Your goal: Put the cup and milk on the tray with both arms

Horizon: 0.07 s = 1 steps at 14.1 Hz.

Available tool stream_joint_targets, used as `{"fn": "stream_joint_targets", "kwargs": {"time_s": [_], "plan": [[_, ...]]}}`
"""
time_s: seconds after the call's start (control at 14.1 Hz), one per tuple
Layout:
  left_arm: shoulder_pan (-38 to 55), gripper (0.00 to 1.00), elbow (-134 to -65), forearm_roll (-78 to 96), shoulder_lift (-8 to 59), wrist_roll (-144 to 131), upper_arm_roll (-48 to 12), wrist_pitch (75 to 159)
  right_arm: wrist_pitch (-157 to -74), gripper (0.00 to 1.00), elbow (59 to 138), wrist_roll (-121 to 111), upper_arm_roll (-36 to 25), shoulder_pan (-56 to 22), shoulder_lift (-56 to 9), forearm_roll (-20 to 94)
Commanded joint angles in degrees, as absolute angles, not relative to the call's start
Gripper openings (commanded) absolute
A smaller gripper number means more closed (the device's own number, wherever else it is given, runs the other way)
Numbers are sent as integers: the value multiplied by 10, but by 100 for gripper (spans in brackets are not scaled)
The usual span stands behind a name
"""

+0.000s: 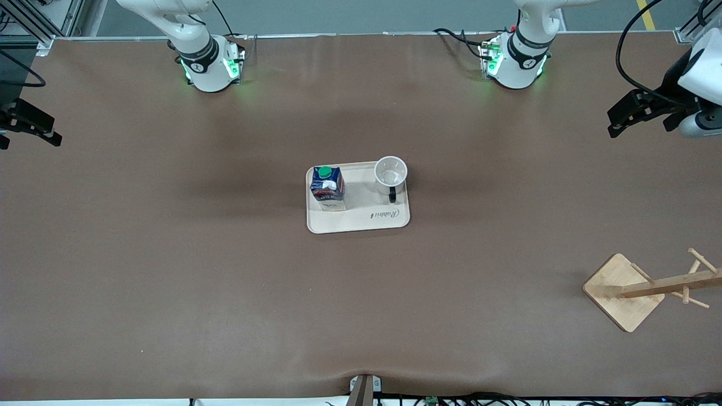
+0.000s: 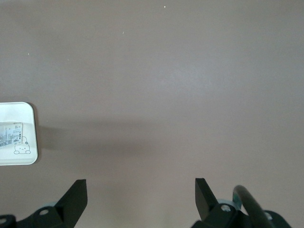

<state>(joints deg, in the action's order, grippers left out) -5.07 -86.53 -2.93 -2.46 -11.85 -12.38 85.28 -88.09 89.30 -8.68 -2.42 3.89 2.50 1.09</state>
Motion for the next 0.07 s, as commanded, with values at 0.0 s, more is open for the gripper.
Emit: {"fn": "stream_joint_targets", "kwargs": {"time_s": [0.0], "plan": [[-51,100,-851,-28,-18,-119,-124,847,-873,100,879,-93,-16,55,18,11]]}}
